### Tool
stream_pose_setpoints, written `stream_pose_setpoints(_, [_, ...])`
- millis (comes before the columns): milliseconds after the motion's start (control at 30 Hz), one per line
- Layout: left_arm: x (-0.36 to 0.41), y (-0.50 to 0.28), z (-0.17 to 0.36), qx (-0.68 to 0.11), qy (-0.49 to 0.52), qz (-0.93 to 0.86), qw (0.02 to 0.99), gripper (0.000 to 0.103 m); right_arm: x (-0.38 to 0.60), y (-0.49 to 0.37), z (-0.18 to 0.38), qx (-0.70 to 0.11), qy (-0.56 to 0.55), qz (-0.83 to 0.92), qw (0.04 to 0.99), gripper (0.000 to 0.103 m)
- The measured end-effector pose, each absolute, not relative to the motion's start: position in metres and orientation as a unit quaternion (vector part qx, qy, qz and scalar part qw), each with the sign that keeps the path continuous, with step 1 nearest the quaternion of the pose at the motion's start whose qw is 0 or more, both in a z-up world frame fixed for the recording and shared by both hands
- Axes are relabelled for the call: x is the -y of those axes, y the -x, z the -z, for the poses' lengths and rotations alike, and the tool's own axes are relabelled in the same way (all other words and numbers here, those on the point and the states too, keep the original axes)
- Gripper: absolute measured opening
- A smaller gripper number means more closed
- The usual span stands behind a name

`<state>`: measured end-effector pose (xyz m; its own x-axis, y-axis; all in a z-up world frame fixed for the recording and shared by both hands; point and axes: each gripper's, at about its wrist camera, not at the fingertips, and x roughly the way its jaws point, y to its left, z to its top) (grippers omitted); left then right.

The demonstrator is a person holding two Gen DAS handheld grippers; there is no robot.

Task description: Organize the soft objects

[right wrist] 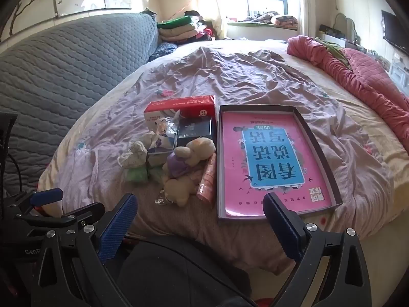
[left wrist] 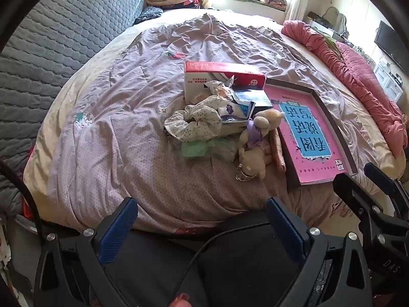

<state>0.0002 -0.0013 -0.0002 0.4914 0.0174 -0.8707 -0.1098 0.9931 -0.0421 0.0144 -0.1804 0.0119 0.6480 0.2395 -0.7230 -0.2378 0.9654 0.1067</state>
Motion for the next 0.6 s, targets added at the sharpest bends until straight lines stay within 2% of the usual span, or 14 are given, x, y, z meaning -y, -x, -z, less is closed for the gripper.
stream_pose_setpoints(600, [-0.0045, 0.0008, -0.0046, -0.497, 0.054, -0.043, 0.865, 0.101, 0.1800, -0.0110, -0.0180, -0.384, 0.003, -0.130, 0.914, 0.098])
